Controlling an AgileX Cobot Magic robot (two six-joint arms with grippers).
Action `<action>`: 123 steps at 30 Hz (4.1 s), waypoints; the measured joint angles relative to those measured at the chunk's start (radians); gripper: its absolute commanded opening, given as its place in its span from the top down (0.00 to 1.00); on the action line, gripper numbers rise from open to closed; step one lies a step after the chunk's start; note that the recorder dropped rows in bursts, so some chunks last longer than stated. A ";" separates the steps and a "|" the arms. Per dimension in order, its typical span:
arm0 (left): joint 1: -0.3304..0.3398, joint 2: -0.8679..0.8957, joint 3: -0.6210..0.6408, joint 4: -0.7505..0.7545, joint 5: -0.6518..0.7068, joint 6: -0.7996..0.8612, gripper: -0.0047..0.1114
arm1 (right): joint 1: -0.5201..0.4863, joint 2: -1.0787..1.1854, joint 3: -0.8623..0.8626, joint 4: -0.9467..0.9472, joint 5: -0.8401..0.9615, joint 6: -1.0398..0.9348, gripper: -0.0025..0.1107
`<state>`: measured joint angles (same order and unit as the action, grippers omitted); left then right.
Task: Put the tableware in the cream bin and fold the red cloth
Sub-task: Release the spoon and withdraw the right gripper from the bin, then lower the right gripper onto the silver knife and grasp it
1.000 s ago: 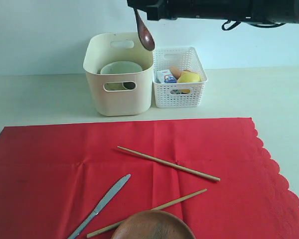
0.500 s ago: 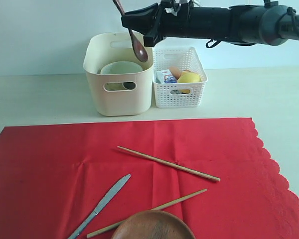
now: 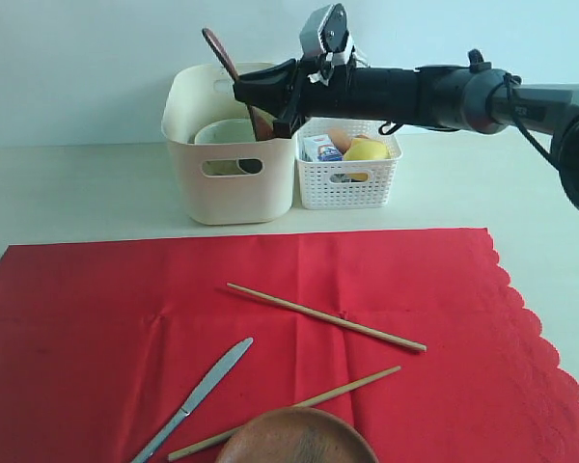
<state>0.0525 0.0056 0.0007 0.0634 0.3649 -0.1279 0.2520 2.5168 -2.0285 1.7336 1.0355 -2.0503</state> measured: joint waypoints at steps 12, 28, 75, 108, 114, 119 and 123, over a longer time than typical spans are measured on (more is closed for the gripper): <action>0.000 0.000 0.000 0.000 0.000 0.000 0.95 | -0.010 -0.069 -0.002 -0.017 -0.002 0.118 0.55; 0.000 0.000 0.000 0.000 0.000 0.000 0.95 | -0.025 -0.292 -0.008 -0.688 0.165 0.730 0.61; 0.000 0.000 0.000 0.000 0.000 0.000 0.95 | 0.682 -0.309 0.302 -1.501 0.144 0.903 0.61; 0.000 0.000 0.000 0.000 0.000 0.000 0.95 | 0.788 -0.231 0.372 -1.463 -0.099 0.850 0.85; 0.000 0.000 0.000 0.000 0.000 0.000 0.95 | 0.788 -0.229 0.372 -1.463 -0.105 0.850 0.98; 0.000 0.000 0.000 0.000 0.000 0.000 0.95 | 0.788 -0.229 0.370 -1.467 -0.103 0.852 0.98; 0.000 0.000 0.000 0.000 0.000 0.000 0.95 | 0.790 -0.229 0.355 -1.482 -0.098 0.852 0.98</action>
<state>0.0525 0.0056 0.0007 0.0634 0.3649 -0.1279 1.0417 2.2878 -1.6740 0.2515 0.9376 -1.1981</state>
